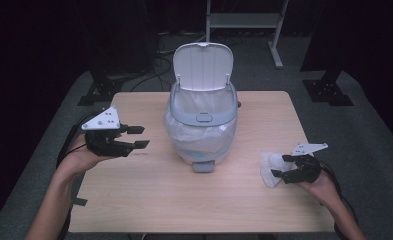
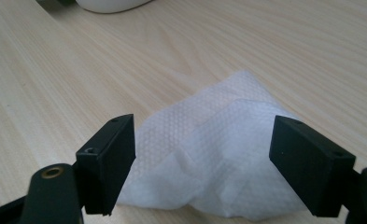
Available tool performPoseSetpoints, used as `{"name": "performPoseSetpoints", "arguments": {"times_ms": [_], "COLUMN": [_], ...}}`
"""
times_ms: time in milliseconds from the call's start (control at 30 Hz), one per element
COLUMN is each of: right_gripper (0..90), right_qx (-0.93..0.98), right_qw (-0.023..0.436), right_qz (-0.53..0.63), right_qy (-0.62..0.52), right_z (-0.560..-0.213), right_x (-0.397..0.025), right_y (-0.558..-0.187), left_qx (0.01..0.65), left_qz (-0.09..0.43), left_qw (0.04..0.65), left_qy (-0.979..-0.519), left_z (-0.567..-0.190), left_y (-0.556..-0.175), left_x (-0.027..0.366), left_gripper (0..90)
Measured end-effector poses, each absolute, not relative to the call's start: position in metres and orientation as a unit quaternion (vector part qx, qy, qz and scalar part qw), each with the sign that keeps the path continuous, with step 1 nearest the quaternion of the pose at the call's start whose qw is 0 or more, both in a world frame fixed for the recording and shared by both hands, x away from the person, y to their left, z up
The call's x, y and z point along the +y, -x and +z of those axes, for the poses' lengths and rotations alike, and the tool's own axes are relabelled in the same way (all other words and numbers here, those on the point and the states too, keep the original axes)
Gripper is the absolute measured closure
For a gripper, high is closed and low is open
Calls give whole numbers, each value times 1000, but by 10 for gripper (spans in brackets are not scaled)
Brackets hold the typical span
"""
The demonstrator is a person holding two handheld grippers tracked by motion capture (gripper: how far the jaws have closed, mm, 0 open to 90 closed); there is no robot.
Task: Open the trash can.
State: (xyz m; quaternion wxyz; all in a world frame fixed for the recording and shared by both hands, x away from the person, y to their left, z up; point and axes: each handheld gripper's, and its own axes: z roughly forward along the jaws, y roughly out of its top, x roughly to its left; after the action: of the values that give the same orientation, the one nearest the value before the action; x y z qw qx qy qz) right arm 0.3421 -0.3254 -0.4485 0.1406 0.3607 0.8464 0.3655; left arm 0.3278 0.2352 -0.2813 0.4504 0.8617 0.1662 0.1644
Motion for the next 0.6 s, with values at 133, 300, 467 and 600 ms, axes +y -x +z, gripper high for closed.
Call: {"name": "performPoseSetpoints", "arguments": {"times_ms": [133,300,467,600], "right_gripper": [216,216,220,226], "right_qx": [852,859,860,862], "right_qw": [141,139,136,137], "right_qz": [355,336,330,328], "right_qy": [-358,-360,-364,-362], "right_z": [-453,-460,-467,-470], "right_x": [-322,-319,-318,-318], "right_y": [-347,-352,-355,-356], "left_qx": [176,184,195,200], "left_qz": [164,160,159,160], "left_qw": [447,445,442,445], "left_qy": [-861,-862,-861,-858], "left_z": [-290,-303,-318,-325], "left_y": [-327,-327,-327,-327], "left_x": [240,244,247,249], "left_gripper": [466,443,376,371]}}
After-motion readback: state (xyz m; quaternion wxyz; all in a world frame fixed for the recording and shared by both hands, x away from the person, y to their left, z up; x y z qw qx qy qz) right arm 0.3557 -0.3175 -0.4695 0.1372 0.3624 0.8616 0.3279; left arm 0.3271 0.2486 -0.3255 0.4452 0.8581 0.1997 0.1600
